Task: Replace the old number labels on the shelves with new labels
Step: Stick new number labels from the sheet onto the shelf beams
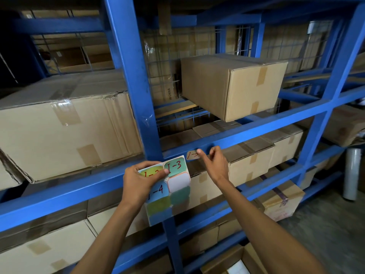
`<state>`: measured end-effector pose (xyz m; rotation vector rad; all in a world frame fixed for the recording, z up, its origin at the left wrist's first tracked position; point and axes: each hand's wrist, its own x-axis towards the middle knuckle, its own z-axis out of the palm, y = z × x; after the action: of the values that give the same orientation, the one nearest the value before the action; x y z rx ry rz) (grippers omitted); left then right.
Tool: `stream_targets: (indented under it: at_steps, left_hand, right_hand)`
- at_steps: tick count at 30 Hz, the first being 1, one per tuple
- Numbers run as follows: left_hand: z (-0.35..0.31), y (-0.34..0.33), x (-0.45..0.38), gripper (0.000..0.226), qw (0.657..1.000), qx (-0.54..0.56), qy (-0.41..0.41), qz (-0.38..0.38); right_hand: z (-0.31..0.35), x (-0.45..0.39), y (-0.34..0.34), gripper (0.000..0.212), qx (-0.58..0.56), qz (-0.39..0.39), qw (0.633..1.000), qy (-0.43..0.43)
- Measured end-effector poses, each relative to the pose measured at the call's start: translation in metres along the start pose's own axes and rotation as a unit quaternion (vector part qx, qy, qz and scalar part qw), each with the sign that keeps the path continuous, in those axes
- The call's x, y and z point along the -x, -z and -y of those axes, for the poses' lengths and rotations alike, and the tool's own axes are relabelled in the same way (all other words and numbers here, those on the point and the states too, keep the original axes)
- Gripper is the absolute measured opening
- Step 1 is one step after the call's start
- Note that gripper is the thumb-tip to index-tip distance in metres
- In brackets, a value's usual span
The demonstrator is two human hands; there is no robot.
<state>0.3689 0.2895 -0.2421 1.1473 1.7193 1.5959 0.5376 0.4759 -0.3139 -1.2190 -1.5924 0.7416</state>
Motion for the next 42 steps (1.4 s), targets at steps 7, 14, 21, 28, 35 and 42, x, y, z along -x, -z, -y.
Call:
stream_targets:
  at_steps: [7, 14, 21, 28, 35, 42]
  left_hand:
    - [-0.003, 0.001, -0.002, 0.029, 0.996, 0.067, 0.053, 0.034]
    - [-0.007, 0.002, -0.005, 0.040, 0.988, 0.124, 0.063, 0.064]
    - [-0.015, 0.006, -0.006, 0.040, 0.982, 0.154, 0.065, 0.091]
    - [-0.027, 0.007, -0.012, 0.039, 0.979, 0.170, 0.064, 0.097]
    - [-0.041, 0.019, -0.022, 0.036, 0.977, 0.179, 0.044, 0.105]
    - [-0.072, 0.025, -0.041, 0.022, 0.992, 0.092, -0.065, 0.053]
  right_hand:
    - [0.050, 0.034, 0.028, 0.021, -0.202, 0.163, 0.959, 0.114]
    - [0.072, 0.052, 0.031, 0.040, -0.167, 0.152, 0.957, 0.184]
    - [0.085, 0.054, 0.034, 0.034, -0.115, 0.124, 0.963, 0.211]
    - [0.100, 0.047, 0.037, 0.015, -0.111, 0.070, 0.953, 0.274]
    - [0.122, 0.041, 0.048, 0.016, -0.242, 0.105, 0.933, 0.245]
    - [0.152, 0.027, 0.062, 0.014, -0.397, 0.115, 0.895, 0.167]
